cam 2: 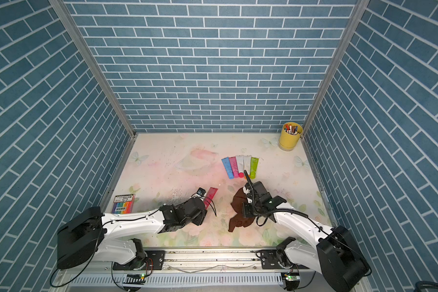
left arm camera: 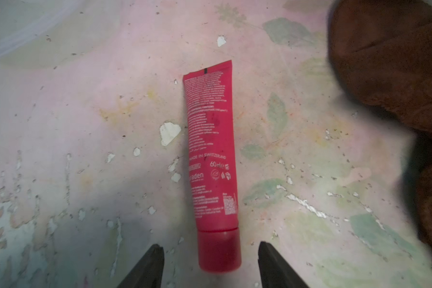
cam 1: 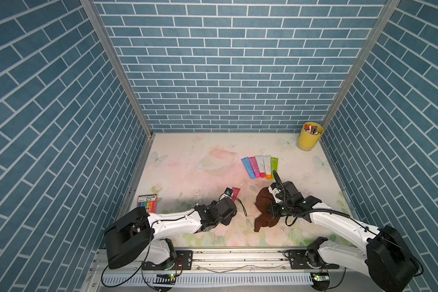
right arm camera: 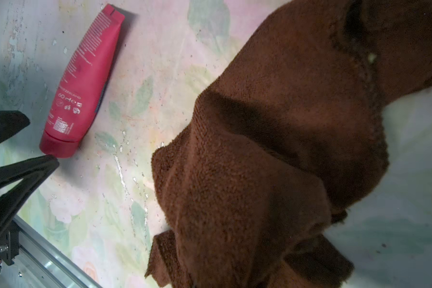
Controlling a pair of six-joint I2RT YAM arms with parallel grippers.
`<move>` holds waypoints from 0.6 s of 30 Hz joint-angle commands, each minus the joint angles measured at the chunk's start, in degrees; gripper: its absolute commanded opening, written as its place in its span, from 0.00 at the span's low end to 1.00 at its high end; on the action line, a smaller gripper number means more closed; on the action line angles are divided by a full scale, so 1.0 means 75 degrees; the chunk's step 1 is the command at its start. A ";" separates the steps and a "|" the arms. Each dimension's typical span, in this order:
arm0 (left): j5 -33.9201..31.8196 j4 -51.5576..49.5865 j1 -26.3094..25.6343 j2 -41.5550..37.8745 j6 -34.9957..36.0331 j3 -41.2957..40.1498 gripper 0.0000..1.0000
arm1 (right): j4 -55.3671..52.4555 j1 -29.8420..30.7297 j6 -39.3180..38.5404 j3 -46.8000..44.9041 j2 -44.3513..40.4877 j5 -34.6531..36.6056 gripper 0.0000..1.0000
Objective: Wipe the surface of the toothpaste tube
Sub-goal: Adjust the toothpaste at the center of the board.
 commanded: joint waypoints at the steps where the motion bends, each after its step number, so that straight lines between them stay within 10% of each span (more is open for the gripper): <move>1: 0.0292 0.0430 0.0056 0.0346 0.0222 0.0047 0.60 | 0.0034 0.0001 -0.0217 -0.0001 0.0082 0.0027 0.00; 18: 0.1174 0.1232 -0.0489 0.0729 0.1007 0.0029 0.18 | -0.0258 0.0000 -0.0299 0.0024 -0.1001 -0.0255 0.00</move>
